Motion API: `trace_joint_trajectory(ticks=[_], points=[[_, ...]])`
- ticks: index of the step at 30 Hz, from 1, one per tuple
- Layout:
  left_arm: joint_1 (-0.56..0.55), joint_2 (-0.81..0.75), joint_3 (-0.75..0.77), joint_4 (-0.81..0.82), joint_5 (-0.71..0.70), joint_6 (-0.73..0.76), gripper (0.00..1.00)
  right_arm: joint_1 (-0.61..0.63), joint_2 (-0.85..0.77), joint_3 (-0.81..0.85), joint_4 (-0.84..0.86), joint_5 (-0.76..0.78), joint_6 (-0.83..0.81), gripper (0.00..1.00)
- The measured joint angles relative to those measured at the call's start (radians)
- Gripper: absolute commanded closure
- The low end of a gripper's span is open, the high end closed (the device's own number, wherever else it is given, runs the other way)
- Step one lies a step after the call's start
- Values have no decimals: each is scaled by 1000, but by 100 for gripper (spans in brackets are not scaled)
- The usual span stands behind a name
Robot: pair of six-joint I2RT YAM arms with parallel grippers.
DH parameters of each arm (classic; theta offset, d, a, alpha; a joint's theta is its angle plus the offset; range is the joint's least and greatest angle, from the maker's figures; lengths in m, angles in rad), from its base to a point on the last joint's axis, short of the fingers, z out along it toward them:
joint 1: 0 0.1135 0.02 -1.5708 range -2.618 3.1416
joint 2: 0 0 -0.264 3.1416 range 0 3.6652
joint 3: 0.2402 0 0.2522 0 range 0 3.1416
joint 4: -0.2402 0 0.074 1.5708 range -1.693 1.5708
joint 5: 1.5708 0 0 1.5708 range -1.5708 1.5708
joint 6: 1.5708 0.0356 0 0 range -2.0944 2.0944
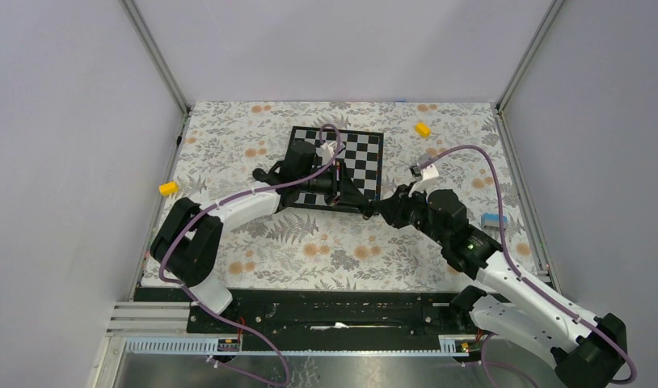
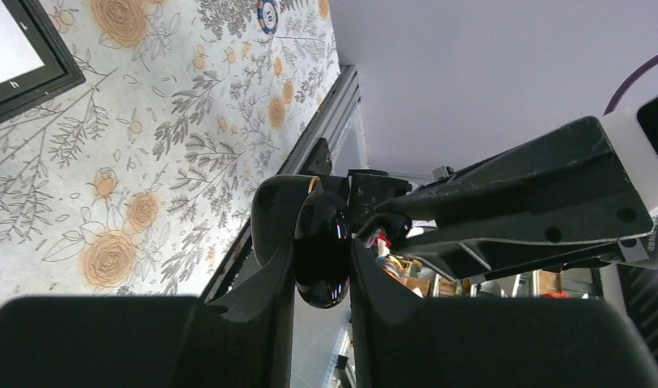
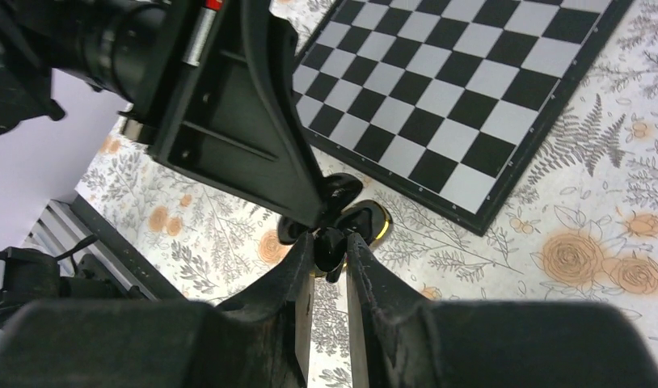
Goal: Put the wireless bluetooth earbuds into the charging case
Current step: Insert the left earbud into the left side groove of the charging case.
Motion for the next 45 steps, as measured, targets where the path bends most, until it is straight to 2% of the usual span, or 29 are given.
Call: trace_joint_trajectory(ticks=[18, 45], points=[[0, 22, -3, 75, 53, -216, 100, 92, -52, 4, 77, 129, -37, 94], [13, 23, -88, 372, 102, -536, 100, 126, -85, 4, 95, 177, -71, 95]])
